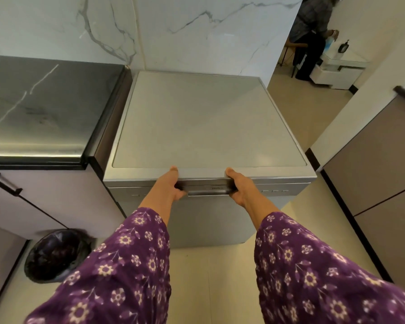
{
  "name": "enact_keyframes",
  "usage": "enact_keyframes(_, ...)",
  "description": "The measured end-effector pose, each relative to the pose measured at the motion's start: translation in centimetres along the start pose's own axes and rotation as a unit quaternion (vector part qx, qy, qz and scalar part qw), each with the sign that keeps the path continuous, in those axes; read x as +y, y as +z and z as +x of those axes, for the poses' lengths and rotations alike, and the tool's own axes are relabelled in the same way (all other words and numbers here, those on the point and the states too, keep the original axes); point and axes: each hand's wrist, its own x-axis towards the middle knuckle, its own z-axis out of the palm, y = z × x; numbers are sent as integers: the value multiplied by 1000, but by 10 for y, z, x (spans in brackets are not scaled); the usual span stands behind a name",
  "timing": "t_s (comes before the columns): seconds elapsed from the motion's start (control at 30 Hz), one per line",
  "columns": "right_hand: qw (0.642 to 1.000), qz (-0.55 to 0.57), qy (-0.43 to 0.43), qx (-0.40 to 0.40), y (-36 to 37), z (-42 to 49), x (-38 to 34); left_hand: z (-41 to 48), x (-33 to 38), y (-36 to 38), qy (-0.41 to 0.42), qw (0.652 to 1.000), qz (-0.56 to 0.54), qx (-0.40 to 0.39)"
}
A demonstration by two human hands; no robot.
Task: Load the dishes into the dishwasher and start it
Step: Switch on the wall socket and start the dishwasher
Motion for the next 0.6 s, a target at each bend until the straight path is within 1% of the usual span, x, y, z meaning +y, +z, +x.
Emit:
enact_keyframes(0.07, 999, -39, 13, 7, -1, 1, -3, -1, 5, 0, -10, 1000, 27, 9)
enact_keyframes(0.13, 997, -69, 29, 24, -1, 0, -6, -6, 8, 1, -16, 997, 80, 18)
enact_keyframes(0.17, 994, -98, 31, 42, 0, -1, -10, -11, 11, 2, -15, 993, 114, 19)
enact_keyframes(0.2, 984, -157, 33, 76, 1, -3, -15, -14, 14, 2, -17, 989, 147, 15)
enact_keyframes(0.23, 964, -235, 35, 121, 4, -6, -18, -17, 16, 1, -33, 986, 166, 17)
enact_keyframes(0.27, 930, -321, 41, 174, 9, -11, -23, -22, 20, 0, -47, 981, 186, 23)
enact_keyframes(0.3, 895, -384, 49, 223, 15, -17, -27, -27, 22, -1, -52, 977, 207, 19)
enact_keyframes(0.33, 866, -425, 37, 259, 22, -26, -30, -32, 24, -3, -45, 969, 245, 6)
enact_keyframes(0.37, 847, -453, -4, 278, 31, -32, -34, -35, 28, -3, -29, 958, 285, 0)
enact_keyframes(0.43, 799, -519, -139, 271, 44, -35, -38, -39, 38, -2, -12, 947, 319, -41)
enact_keyframes(0.47, 767, -564, -180, 247, 48, -33, -40, -42, 46, 0, -22, 948, 312, -55)
enact_keyframes(0.5, 745, -600, -201, 212, 52, -31, -44, -46, 53, 3, -35, 943, 323, -69)
enact_keyframes(0.53, 734, -623, -213, 166, 57, -27, -52, -51, 67, 8, -51, 935, 340, -83)
enact_keyframes(0.57, 733, -634, -214, 119, 62, -24, -58, -55, 79, 12, -56, 929, 356, -84)
enact_keyframes(0.6, 733, -638, -223, 79, 71, -20, -71, -56, 96, 18, -34, 922, 379, -77)
